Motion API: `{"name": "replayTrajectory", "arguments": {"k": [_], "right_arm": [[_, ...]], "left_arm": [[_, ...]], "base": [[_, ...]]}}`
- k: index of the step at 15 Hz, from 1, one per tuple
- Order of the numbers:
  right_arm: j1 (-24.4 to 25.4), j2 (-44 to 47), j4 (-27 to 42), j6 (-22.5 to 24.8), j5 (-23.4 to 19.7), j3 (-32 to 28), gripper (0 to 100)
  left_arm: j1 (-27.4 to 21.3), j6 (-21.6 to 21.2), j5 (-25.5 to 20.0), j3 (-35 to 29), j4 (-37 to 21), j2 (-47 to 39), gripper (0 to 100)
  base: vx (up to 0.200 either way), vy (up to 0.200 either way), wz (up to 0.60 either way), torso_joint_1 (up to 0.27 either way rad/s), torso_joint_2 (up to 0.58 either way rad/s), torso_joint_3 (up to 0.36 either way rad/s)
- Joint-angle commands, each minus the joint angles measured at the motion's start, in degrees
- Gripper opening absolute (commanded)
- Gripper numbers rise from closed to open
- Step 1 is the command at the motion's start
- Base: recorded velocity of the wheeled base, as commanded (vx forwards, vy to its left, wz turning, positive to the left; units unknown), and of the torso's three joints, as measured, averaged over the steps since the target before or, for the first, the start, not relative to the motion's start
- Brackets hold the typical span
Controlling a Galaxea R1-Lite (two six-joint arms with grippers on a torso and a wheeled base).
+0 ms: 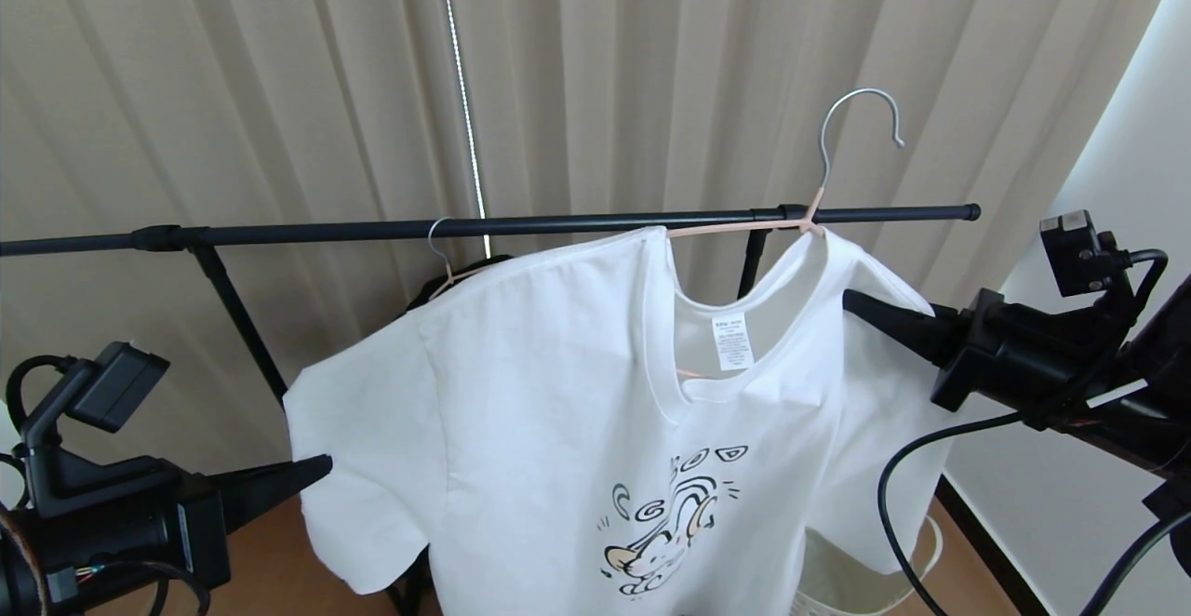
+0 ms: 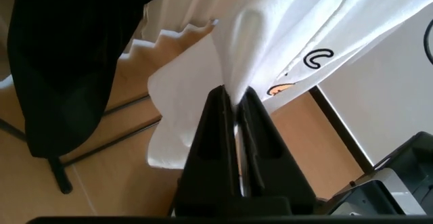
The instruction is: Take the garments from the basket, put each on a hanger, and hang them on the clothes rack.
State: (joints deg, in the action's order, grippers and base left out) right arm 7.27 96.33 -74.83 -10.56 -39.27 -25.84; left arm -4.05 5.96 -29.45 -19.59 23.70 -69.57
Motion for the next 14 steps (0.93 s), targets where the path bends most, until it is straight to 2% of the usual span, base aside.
{"name": "replayTrajectory", "arguments": {"k": [1, 5, 9, 10, 14], "right_arm": [[0.0, 0.1, -0.1, 0.1, 0.0, 0.1, 0], [0.1, 0.1, -0.1, 0.3, 0.0, 0.4, 0], [0.6, 0.2, -0.1, 0.4, 0.0, 1.0, 0], [0.6, 0.3, -0.1, 0.5, 0.0, 1.1, 0], [2.3, 0.9, -0.1, 1.8, -1.2, 2.1, 0]], "left_arm": [[-0.3, 0.0, -0.1, 0.0, 0.0, 0.7, 100], [-0.3, 0.2, -3.6, -0.4, -0.2, 3.8, 100], [-1.1, 0.2, -4.6, -6.2, -1.1, 3.8, 100], [-2.2, 0.2, -4.6, -8.4, -2.7, 3.6, 100], [-8.6, 0.0, -4.4, -23.2, -15.1, 0.9, 100]], "base": [[0.0, 0.0, 0.0, 0.0, 0.0, 0.0], [0.0, 0.0, 0.0, 0.0, 0.0, 0.0], [0.0, 0.0, 0.0, 0.0, 0.0, 0.0], [0.0, 0.0, 0.0, 0.0, 0.0, 0.0], [0.0, 0.0, 0.0, 0.0, 0.0, 0.0]]}}
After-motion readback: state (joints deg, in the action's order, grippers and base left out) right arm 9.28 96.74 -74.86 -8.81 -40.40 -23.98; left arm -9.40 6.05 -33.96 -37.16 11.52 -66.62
